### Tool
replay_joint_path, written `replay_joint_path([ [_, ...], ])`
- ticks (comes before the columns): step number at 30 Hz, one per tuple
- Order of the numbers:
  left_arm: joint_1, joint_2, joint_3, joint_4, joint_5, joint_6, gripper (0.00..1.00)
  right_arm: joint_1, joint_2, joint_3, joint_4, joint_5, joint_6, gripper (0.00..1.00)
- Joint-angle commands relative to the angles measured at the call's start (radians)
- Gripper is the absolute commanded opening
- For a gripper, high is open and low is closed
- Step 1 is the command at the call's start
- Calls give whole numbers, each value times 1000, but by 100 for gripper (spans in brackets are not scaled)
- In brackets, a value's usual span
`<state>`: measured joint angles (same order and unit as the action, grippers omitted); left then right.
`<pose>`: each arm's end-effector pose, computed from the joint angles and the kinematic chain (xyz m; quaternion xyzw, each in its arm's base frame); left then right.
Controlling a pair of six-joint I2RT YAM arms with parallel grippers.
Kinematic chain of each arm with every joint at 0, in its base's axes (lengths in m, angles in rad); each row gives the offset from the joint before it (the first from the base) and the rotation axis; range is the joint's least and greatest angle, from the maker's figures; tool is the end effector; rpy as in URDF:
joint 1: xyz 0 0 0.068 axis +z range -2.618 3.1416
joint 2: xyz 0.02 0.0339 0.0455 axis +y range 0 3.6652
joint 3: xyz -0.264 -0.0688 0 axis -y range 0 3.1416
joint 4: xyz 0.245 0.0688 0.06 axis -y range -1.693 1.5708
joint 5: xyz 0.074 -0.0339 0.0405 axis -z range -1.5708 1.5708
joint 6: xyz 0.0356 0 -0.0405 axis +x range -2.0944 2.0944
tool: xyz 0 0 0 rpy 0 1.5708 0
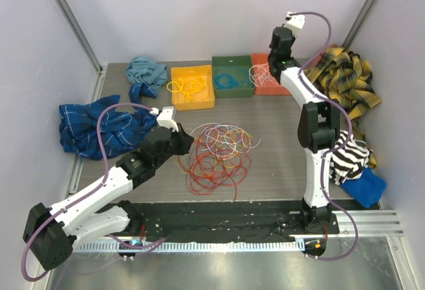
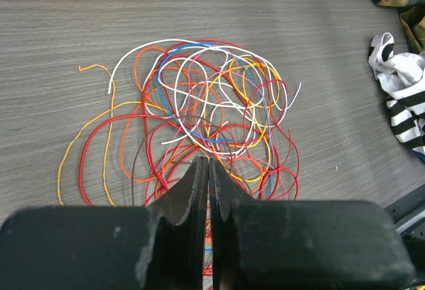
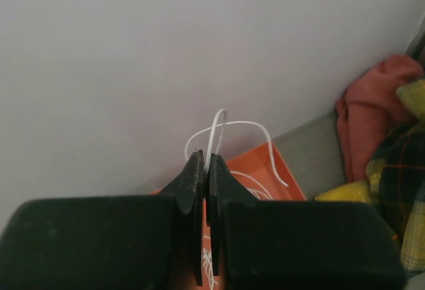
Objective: Untangle the cables
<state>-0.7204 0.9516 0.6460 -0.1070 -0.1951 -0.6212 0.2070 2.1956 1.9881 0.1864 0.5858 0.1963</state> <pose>0.1686 -0.1388 0.2683 -0.0119 0.8346 -0.2747 0.4773 0.5229 0.0897 0.3337 0.1983 0.6852 -0.0680 0.6976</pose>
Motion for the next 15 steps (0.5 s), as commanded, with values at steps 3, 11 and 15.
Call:
replay_joint_path([
  [3,-1,32,27,59,31,-8,7,-6,3,-40,-2,-34,104,1],
  [11,-1,4,38,18,33,-14,12,-41,81,3,-176,-148,222,26],
  [15,-1,-11,32,15,31,-18,18,-43,46,-21,-173,-158,233,64],
])
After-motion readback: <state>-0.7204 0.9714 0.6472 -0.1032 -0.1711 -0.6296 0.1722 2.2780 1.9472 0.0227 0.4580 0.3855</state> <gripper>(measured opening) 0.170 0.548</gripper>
